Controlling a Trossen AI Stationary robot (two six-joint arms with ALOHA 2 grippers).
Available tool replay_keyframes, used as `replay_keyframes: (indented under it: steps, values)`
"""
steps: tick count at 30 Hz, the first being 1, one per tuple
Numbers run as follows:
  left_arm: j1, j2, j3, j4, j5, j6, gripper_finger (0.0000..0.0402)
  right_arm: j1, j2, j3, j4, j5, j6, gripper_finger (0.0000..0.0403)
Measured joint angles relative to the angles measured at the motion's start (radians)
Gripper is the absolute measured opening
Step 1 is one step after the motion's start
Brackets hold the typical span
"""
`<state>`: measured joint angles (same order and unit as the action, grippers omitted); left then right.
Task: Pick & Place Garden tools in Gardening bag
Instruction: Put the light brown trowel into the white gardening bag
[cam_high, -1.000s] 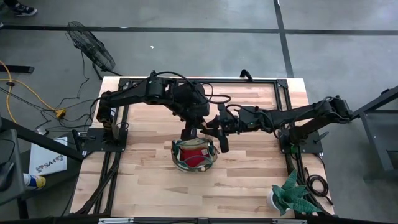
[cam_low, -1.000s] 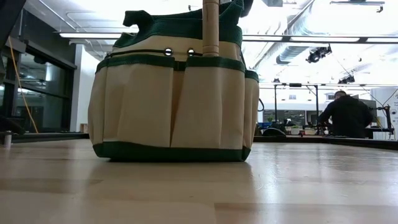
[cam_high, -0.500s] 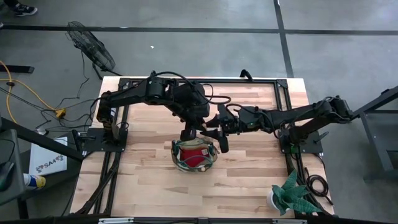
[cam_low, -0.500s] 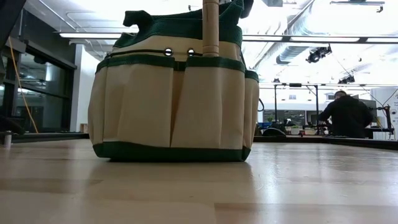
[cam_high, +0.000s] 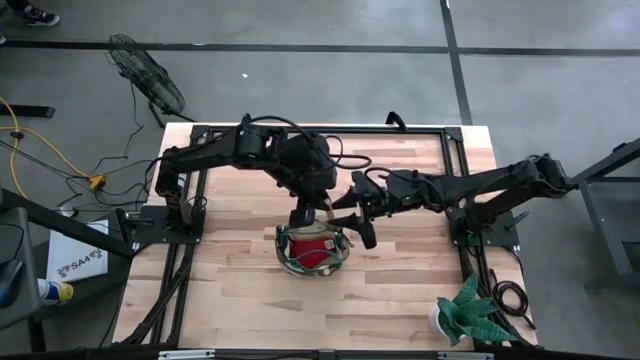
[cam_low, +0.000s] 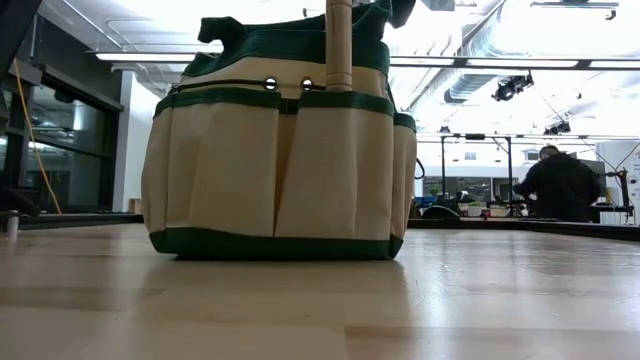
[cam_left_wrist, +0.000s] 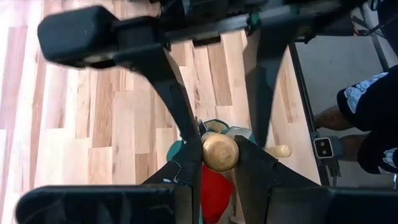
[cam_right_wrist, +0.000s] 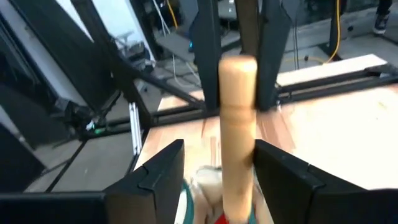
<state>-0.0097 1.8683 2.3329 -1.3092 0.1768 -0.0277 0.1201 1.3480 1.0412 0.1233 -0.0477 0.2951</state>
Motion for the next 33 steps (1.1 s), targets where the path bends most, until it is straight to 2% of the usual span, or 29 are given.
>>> replay_keyframes:
  steps: [7,15,18,33]
  values:
    - [0.0,0.0,0.023,-0.059,-0.007,-0.008,0.0061,0.03,-0.064,0.0,-0.139,-0.008,0.029,0.018]
    - [-0.053,-0.024,0.023,-0.088,-0.004,-0.056,0.0061,0.037,-0.138,0.0,-0.235,-0.004,0.049,0.0176]
    - [-0.092,-0.037,0.023,-0.088,-0.011,-0.06,0.0061,0.037,-0.15,0.0,-0.258,-0.004,0.049,0.0176]
    - [-0.337,-0.053,0.023,-0.114,-0.181,-0.173,0.0061,0.037,-0.15,0.0,-0.332,-0.034,0.068,0.0176]
